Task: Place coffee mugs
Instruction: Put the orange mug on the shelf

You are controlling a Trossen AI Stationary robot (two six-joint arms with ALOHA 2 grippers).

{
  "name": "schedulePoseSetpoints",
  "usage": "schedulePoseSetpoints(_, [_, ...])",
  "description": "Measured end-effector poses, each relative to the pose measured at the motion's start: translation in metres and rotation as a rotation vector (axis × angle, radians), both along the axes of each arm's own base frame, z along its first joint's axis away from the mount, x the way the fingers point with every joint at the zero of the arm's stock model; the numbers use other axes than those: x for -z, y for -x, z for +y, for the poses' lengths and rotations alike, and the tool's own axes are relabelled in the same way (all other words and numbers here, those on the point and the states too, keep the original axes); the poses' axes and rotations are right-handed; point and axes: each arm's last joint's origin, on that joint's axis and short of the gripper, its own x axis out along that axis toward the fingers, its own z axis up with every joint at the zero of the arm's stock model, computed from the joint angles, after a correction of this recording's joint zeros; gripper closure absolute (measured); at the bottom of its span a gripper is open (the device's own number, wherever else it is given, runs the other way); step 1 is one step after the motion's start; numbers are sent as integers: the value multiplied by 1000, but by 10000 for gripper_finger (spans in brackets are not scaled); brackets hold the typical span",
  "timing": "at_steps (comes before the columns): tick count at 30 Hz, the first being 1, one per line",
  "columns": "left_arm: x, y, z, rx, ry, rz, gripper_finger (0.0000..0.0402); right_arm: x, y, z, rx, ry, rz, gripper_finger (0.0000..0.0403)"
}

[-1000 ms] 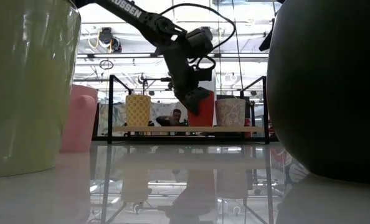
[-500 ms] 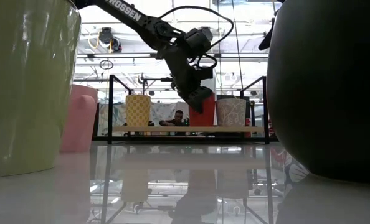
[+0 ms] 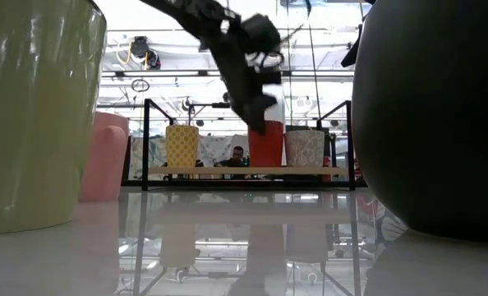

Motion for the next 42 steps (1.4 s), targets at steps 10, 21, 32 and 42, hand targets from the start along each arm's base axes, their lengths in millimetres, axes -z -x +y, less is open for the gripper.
schedulePoseSetpoints(10, [-73, 34, -61, 85, -8, -125, 273, -1, -4, 5, -176, -59, -10, 10])
schedulePoseSetpoints(21, [-42, 96, -104, 21, 58, -206, 273, -12, -25, 26, -487, -131, -190, 10])
schedulePoseSetpoints(32, [-91, 147, -155, 95, 80, -356, 273, -5, -54, 50, -441, -235, -120, 10])
schedulePoseSetpoints(42, [-91, 162, -198, 204, 141, -329, 273, -4, -89, 104, -446, -362, -55, 10])
